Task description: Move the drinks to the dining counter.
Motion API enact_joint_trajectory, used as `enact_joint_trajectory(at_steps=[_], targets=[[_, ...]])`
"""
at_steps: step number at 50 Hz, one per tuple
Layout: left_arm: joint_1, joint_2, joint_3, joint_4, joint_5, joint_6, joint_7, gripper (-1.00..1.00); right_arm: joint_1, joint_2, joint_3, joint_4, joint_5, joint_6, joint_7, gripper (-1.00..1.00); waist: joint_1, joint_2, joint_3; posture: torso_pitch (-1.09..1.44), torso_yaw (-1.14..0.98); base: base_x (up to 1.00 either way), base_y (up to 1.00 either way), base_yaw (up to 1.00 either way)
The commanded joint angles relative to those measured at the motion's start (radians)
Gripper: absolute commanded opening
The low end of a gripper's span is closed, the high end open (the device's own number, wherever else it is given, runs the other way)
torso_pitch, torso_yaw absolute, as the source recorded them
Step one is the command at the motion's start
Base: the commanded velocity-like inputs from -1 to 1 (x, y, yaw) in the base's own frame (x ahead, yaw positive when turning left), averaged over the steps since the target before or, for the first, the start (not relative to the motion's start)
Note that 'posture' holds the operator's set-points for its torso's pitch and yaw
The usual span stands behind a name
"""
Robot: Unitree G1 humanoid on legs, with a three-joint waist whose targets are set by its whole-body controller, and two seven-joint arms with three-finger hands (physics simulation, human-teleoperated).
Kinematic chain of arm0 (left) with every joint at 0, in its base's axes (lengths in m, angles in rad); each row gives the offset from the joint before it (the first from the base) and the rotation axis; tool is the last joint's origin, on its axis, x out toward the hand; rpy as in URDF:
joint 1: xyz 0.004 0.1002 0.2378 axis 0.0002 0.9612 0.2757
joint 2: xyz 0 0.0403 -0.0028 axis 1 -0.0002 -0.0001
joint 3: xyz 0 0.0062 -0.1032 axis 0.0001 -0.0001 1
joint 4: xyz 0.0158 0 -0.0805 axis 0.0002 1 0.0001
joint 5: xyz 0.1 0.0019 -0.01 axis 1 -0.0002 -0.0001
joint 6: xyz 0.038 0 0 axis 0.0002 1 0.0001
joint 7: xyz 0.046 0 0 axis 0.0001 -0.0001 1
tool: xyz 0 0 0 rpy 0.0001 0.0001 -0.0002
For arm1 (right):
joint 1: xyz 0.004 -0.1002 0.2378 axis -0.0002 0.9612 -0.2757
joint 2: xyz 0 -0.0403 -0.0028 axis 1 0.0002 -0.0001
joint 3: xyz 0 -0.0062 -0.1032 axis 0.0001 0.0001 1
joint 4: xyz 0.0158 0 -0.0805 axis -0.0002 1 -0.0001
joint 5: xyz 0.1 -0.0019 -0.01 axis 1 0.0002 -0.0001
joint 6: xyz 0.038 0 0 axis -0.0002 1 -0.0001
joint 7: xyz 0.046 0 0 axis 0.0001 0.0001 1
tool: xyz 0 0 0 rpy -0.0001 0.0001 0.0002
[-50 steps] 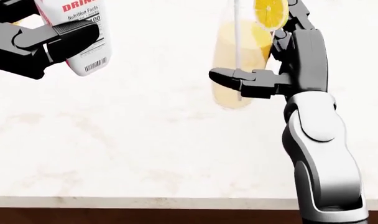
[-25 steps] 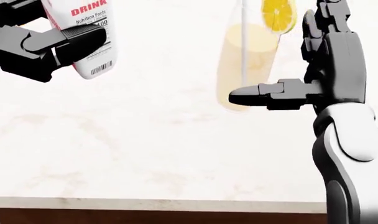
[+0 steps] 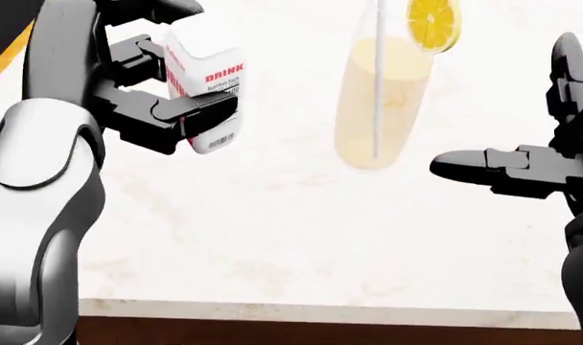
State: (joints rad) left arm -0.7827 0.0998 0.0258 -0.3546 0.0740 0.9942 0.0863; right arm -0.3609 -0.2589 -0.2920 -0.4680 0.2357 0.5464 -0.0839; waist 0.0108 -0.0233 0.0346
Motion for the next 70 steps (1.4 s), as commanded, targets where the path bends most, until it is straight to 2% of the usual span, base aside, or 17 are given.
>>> enact_joint_trajectory(at_steps=[1,12,33,47,56,70], targets=[[-0.026,0.001,0.007,-0.024,0.018,-0.079,0.001,-1.00,-0.023,-0.012,-0.009,-0.030,0.006,-0.034,-0.002,1.00,0.001,-0.003,-0.027,0.00,0.00,0.00,0.00,0.00],[0.030,-0.026,0.005,0.037,0.035,-0.166,0.000,-1.00,-0.026,-0.016,-0.007,-0.050,0.019,-0.013,-0.016,1.00,0.000,-0.003,-0.032,0.00,0.00,0.00,0.00,0.00],[0.074,-0.020,0.010,0.147,0.042,-0.276,0.014,-1.00,-0.026,-0.015,-0.004,-0.055,0.020,-0.010,-0.018,1.00,0.000,-0.001,-0.036,0.00,0.00,0.00,0.00,0.00],[0.076,-0.021,0.013,0.155,0.056,-0.272,0.010,-1.00,-0.016,-0.008,-0.001,-0.036,0.013,-0.036,-0.012,1.00,-0.001,0.000,-0.037,0.00,0.00,0.00,0.00,0.00],[0.083,-0.022,0.011,0.161,0.059,-0.277,0.007,-0.61,-0.009,-0.004,0.001,-0.033,0.010,-0.045,-0.009,1.00,-0.001,0.001,-0.038,0.00,0.00,0.00,0.00,0.00],[0.083,-0.022,0.012,0.166,0.064,-0.284,0.002,-0.22,-0.004,0.001,0.004,-0.033,0.006,-0.048,-0.006,1.00,-0.001,0.001,-0.038,0.00,0.00,0.00,0.00,0.00]])
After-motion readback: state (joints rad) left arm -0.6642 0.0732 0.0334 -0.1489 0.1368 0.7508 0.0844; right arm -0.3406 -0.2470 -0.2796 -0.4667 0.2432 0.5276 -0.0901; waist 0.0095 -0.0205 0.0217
